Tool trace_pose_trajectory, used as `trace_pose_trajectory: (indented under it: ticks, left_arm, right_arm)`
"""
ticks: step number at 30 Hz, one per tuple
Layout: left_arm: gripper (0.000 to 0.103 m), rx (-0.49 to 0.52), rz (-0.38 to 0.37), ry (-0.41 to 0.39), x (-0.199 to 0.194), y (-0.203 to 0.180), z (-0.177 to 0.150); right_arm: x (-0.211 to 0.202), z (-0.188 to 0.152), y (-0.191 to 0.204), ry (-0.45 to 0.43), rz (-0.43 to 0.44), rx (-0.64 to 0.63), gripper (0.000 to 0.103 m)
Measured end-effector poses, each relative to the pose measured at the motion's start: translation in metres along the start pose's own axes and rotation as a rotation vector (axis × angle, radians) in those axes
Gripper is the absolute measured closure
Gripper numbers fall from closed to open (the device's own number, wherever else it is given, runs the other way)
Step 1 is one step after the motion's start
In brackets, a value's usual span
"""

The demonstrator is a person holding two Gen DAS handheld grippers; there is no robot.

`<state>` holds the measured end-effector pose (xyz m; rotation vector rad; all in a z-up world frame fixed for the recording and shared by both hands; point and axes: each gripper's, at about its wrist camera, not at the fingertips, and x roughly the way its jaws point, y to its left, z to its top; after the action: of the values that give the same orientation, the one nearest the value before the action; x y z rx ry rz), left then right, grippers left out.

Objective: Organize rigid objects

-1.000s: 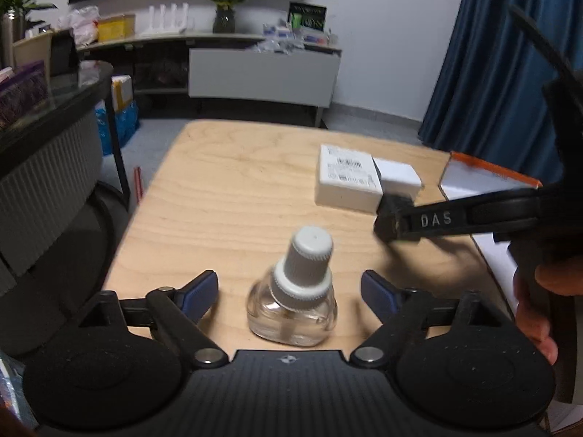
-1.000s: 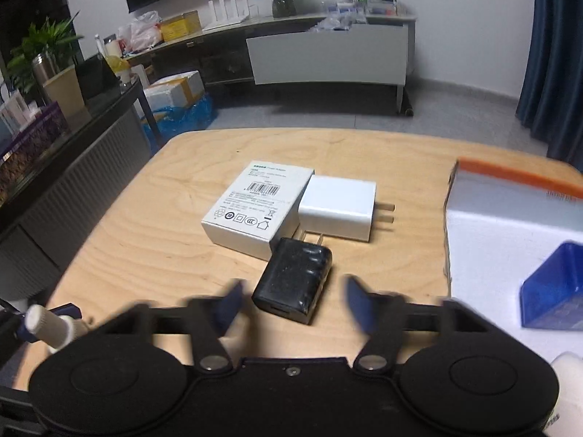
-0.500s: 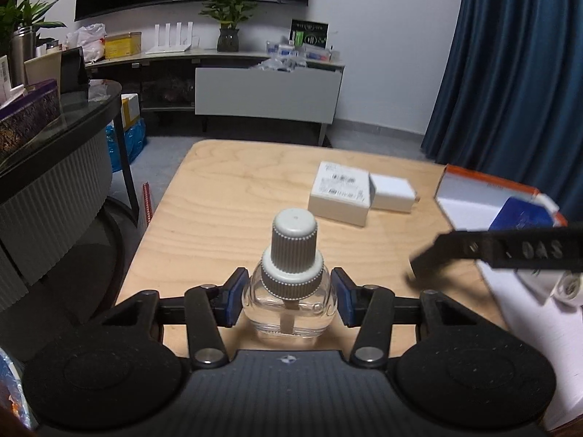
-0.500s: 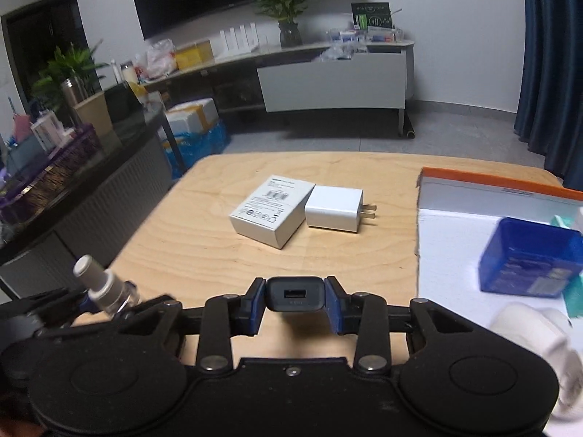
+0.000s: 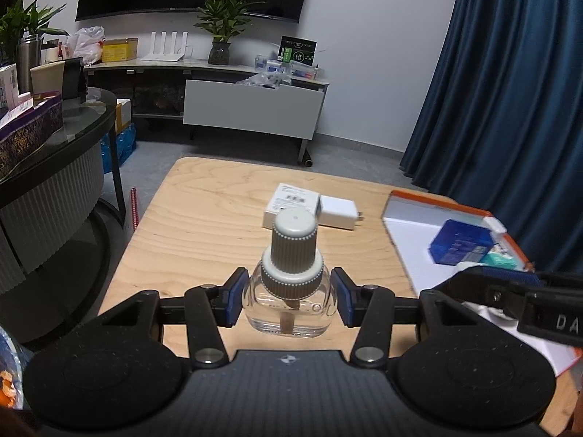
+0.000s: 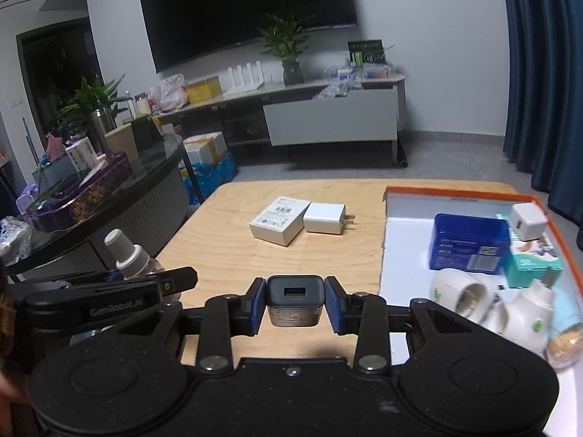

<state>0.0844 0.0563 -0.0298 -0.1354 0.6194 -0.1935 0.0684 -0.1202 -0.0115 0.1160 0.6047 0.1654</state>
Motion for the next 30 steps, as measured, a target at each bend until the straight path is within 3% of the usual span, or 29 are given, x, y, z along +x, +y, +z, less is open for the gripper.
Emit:
trace_pose_trajectory:
  ticks: [16, 30]
  left_arm:
    - [0.053, 0.072, -0.099, 0.003, -0.022, -0.052, -0.008]
    - [0.053, 0.139, -0.193, 0.039, -0.018, -0.096, -0.017]
  right_arm:
    - [-0.070, -0.019, -0.034, -0.080, -0.095, 0.039, 0.060]
    - [-0.106, -0.039, -0.084, -0.117, -0.233, 0.120, 0.060]
